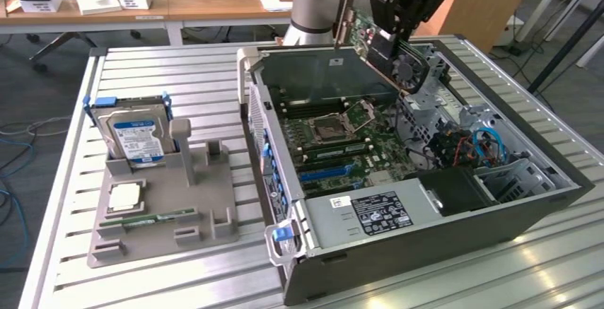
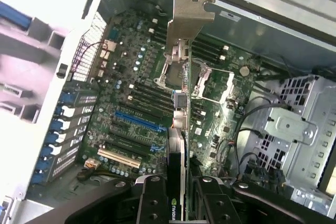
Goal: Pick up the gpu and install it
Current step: 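Insert the gpu into the slot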
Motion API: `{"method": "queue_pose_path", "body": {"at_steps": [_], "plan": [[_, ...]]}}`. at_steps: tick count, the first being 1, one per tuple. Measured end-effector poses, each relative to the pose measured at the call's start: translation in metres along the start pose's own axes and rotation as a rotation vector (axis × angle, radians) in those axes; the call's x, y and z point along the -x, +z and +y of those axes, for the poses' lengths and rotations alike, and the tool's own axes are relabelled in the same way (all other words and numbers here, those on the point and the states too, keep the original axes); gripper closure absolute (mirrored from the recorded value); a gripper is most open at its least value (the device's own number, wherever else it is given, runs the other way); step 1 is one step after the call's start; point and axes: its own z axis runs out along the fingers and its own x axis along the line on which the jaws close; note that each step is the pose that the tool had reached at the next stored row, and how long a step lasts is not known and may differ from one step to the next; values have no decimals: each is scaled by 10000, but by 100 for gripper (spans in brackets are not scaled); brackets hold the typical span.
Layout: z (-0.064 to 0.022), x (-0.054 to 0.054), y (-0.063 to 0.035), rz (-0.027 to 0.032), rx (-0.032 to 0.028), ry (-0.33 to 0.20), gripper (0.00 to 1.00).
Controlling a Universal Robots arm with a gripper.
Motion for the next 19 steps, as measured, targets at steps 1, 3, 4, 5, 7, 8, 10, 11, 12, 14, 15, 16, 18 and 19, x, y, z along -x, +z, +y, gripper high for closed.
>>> {"method": "queue_pose_path", "body": {"at_steps": [1,3,4,5,7,8,10,11,12,14,15,16,18,19], "plan": [[0,0,0,11,5,-195,74],[0,0,1,29,12,-548,74],[0,0,1,38,16,-730,74],[0,0,2,47,20,-908,74],[0,0,2,67,28,-1273,74],[0,0,3,77,32,-1462,74],[0,0,3,96,40,-1822,74],[0,0,4,106,45,-2008,74],[0,0,4,115,48,-2187,74],[0,0,4,134,56,-2547,74],[0,0,4,144,60,-2725,74],[0,0,5,154,64,-2916,74],[0,0,6,172,72,-3276,74],[0,0,6,182,76,-3455,74]]}}
